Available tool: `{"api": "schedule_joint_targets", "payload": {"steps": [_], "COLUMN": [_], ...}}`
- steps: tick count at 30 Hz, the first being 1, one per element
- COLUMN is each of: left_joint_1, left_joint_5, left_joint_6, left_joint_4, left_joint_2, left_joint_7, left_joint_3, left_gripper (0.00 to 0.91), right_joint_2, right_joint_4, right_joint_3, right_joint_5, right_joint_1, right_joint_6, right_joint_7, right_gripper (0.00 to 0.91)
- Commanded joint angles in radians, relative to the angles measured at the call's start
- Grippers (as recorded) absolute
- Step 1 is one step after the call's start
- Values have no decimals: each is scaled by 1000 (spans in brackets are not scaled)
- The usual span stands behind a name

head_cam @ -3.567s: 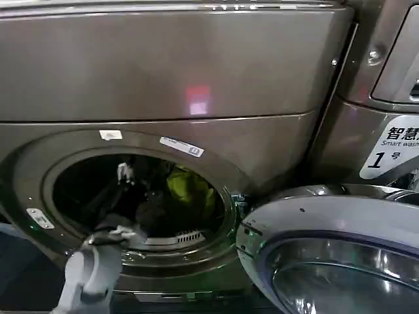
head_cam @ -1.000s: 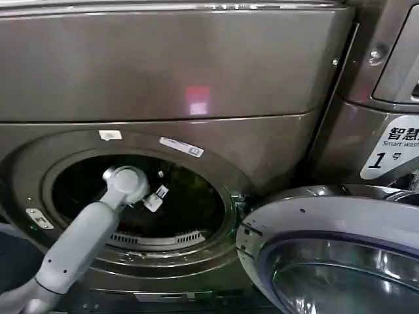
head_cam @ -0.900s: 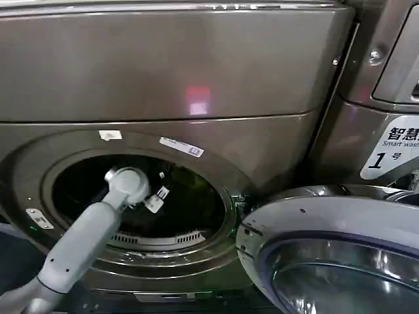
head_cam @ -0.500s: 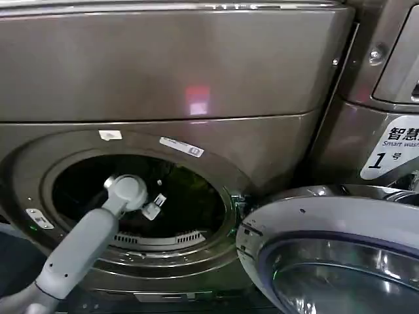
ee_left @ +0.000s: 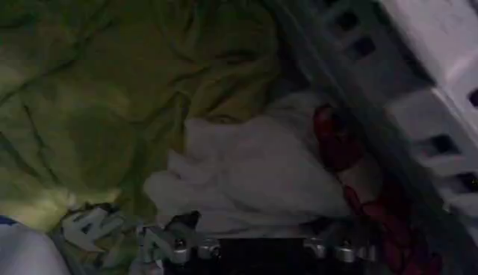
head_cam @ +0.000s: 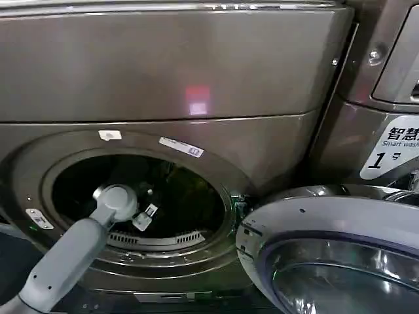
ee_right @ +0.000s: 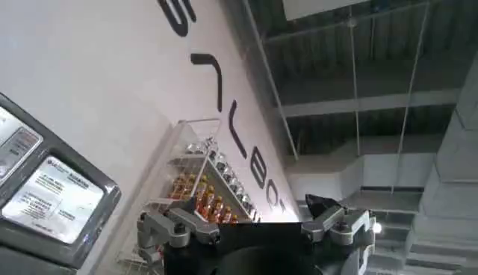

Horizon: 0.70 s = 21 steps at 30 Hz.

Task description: Grasp the clothes from the dryer.

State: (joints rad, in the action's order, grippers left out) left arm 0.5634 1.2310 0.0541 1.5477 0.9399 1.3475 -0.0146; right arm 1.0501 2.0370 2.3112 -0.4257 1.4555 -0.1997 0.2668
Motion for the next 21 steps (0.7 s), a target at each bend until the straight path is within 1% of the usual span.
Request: {"api": "schedule_joint_targets", "payload": {"steps": [1,2,3,5,10,21], "left_joint_1": [15,18,20,26,40,43], "left_joint_5": [7,5,6,0,-19,-23], "left_joint_6": [-18,-20,-24,-26,-30,-30], "left_joint_4": [-33,-32,-32,-31,-29,-38], "left_joint_2": [-5,-3,-2,-1,0,4], "left_joint_7": [2,1,1,2,2,1], "left_joint_3": [26,35,40,49,68,87], "left_gripper": [603,478,239,137,102,91], "right_joint_2": [-3,-2,-2,-3,-9,-18], "right_joint_4": [0,0,0,-1,-2,-2], "right_joint_3": [2,3,3,4,5,0], "right_joint_5": [-2,-2,-2,-4,-6,-6], "right_joint_1": [3,3,4,5,5,2], "right_joint_6": [2,2,3,3,3,3], "right_joint_7": [0,0,0,1,0,1], "right_gripper": [907,907,907,907,907,907]}}
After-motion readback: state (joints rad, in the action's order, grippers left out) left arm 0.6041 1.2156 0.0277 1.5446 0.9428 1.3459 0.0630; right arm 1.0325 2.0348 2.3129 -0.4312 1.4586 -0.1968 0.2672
